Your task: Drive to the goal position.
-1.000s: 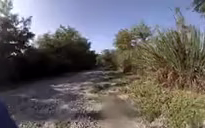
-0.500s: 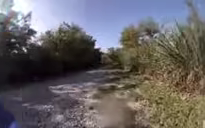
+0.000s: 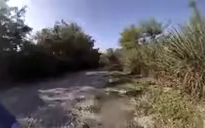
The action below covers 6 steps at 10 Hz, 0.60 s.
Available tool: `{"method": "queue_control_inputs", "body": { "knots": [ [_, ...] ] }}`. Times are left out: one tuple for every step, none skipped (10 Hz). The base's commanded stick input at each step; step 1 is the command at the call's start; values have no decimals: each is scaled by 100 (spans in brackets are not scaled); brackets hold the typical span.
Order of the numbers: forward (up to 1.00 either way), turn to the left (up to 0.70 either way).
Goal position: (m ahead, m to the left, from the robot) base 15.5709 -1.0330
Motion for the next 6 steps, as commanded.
{"method": "queue_control_inputs", "body": {
  "knots": [
    [70,0],
    [70,0],
    [70,0],
    [70,0],
    [70,0],
    [70,0]
  ]
}}
